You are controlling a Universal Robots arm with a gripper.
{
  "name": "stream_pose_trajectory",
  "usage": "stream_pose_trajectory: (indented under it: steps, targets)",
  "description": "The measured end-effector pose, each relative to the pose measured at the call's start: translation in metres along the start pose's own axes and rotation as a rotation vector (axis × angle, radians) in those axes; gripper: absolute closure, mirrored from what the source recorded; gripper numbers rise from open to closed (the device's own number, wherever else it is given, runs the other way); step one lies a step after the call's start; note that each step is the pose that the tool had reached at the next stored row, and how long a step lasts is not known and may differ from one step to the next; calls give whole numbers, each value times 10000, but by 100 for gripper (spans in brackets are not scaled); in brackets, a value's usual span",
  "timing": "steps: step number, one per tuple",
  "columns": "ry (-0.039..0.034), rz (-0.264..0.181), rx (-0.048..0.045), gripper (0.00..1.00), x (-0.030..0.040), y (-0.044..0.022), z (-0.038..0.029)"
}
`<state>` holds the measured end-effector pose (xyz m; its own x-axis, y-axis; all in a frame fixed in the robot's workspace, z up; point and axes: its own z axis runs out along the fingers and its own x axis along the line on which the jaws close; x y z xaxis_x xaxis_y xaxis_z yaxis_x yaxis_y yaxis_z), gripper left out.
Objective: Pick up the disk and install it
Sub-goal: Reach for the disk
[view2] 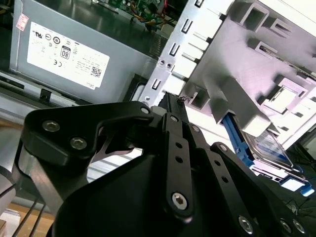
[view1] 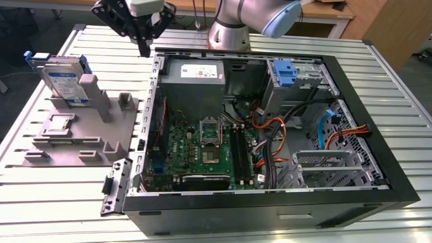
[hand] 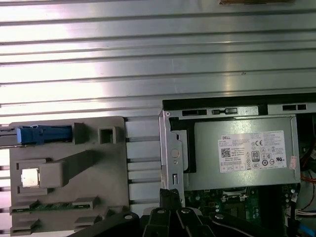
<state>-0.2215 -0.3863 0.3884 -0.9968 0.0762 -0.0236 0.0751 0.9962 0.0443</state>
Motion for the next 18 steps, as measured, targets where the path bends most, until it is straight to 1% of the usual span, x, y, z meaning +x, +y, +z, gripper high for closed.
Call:
stream_pose_trajectory:
  steps: [7, 10, 18]
  targets:
    - [2, 1, -1, 90, 135, -7, 7]
    - [5, 0, 0, 90, 179, -10, 9]
    - [5, 1, 0, 90, 193, -10, 10]
